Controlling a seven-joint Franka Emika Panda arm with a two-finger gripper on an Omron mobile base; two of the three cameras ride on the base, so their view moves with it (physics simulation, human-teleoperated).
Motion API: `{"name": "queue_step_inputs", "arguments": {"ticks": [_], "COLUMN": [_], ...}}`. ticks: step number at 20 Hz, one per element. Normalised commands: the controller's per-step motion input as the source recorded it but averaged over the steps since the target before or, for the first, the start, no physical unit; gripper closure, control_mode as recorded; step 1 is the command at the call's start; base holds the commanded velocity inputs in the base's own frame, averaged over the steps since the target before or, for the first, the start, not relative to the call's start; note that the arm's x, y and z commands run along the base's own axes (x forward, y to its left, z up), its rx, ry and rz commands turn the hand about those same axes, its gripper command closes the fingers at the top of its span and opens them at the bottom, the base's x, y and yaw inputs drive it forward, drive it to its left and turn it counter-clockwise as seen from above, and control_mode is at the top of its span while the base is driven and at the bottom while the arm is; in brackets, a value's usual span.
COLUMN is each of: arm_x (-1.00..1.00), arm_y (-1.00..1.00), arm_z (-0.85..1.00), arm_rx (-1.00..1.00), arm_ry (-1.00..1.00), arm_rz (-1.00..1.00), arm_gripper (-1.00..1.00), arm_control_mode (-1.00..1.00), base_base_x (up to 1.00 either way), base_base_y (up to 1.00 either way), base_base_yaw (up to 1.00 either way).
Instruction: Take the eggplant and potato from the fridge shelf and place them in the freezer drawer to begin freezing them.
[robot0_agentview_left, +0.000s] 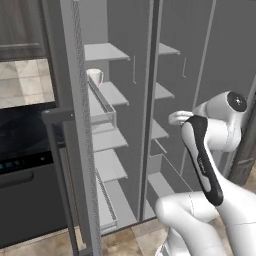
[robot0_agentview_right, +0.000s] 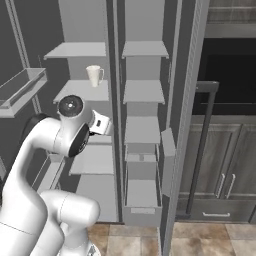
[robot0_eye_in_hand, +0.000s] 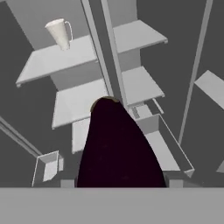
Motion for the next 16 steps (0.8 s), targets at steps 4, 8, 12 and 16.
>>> {"name": "queue_step_inputs", "arguments": {"ticks": [4,8,12,16], "arm_x": [0.15,0.26,0.22,0.09], "arm_y": [-0.04,-0.02,-0.05,-0.19], "arm_z": [-0.46,-0.53,-0.49,-0.48], "arm_rx": [0.0,0.0,0.0,0.0], "arm_ry": [0.16,0.2,0.17,0.12], "arm_rz": [-0.12,-0.1,-0.08,-0.06], "arm_gripper": [1.0,1.0,1.0,1.0], "arm_control_mode": [-1.0,-1.0,-1.0,-1.0], "base_base_x": [0.0,0.0,0.0,0.0], "base_base_y": [0.0,0.0,0.0,0.0], "base_base_yaw": [0.0,0.0,0.0,0.0]}}
